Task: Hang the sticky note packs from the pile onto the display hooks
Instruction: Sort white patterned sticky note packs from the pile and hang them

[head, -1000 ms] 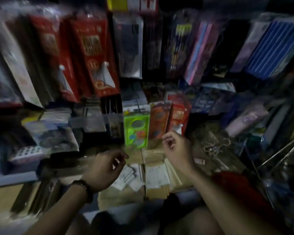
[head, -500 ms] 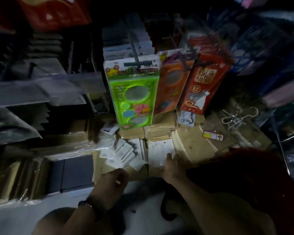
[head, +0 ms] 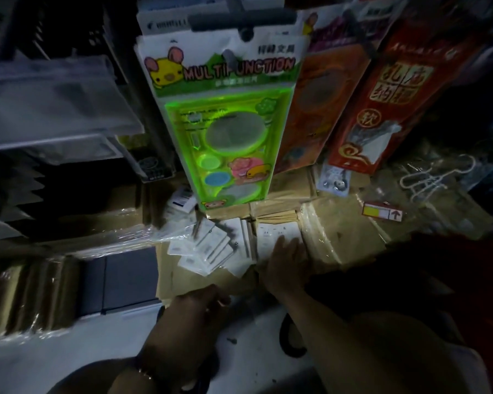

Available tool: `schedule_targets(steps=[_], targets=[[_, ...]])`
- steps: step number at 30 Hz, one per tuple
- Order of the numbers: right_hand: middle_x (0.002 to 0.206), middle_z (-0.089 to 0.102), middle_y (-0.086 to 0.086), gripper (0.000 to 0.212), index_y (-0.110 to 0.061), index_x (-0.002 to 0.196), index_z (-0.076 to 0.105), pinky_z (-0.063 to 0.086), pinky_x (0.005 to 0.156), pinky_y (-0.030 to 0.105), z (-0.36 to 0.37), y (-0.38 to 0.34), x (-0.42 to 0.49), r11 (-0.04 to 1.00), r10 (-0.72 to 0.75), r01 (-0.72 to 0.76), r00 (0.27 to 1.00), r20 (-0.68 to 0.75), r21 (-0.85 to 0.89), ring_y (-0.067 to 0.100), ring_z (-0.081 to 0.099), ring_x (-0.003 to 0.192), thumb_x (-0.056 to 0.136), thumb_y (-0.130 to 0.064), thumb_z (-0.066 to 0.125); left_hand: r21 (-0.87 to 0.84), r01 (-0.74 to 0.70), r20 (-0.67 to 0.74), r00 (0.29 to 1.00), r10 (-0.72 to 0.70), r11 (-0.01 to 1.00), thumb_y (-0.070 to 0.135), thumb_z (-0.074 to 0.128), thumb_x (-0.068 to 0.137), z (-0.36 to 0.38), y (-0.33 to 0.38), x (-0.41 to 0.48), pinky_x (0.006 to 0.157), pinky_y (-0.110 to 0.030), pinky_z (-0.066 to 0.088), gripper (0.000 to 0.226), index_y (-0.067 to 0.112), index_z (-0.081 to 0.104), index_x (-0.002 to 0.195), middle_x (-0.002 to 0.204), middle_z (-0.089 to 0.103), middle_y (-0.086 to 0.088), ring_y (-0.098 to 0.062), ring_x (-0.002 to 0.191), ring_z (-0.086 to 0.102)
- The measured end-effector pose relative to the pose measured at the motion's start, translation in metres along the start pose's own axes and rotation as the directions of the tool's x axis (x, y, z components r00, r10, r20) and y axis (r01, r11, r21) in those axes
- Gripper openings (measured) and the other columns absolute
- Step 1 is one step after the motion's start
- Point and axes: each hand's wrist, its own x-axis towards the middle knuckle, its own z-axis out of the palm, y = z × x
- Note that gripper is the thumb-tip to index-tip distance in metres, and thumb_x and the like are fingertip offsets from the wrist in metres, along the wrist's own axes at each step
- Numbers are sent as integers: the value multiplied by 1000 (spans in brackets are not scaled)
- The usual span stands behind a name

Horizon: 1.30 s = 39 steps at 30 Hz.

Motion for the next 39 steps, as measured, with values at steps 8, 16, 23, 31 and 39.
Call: schedule_targets(steps=[8, 16, 23, 31, 39], targets=[[172, -4, 34, 106, -8, 169, -4, 19, 128, 65, -5, -1, 1, 998, -16, 15, 1000, -3, -59, 55, 0, 160, 100, -66, 52, 31, -7, 24, 1000, 6, 999, 41, 64, 101, -2, 5, 1, 72, -12, 48, 18, 52, 64, 87, 80, 64, 33, 14, 79, 60], [169, -4, 40, 118, -2, 167, -6, 21, 125, 67, 2, -3, 8, 989, -45, 41, 999, -19, -145, 60, 3, 158, 94, -80, 46, 34, -75, 31, 997, 74, 997, 29, 67, 100, 1, 7, 4, 70, -7, 45, 27, 56, 67, 97, 79, 61, 35, 1, 98, 67], [170, 6, 39, 97, -4, 168, 4, 21, 125, 64, -4, 6, 7, 990, -83, 81, 996, -12, -114, 58, 9, 158, 98, -67, 26, -1, -100, 26, 995, 100, 995, 27, 69, 102, 0, 6, 6, 67, -4, 44, 41, 62, 56, 85, 74, 59, 42, 23, 80, 60], [130, 66, 17, 38, -15, 145, 47, 56, 94, 47, -65, 15, -2, 983, -180, 172, 966, -188, -58, 38, 67, 119, 108, -24, 49, -41, -150, 23, 988, 151, 988, 26, 69, 102, 1, 9, 13, 71, -2, 44, 48, 70, 59, 84, 93, 62, 50, 19, 90, 62], [117, 72, 20, 36, -8, 142, 52, 55, 84, 39, -137, 20, -40, 973, -159, 191, 961, -225, 131, 38, 70, 102, 109, -18, 47, -25, -81, -68, 995, 79, 996, 32, 70, 98, 10, 10, 19, 77, -23, 53, 5, 36, 73, 101, 89, 75, 15, 3, 75, 64]])
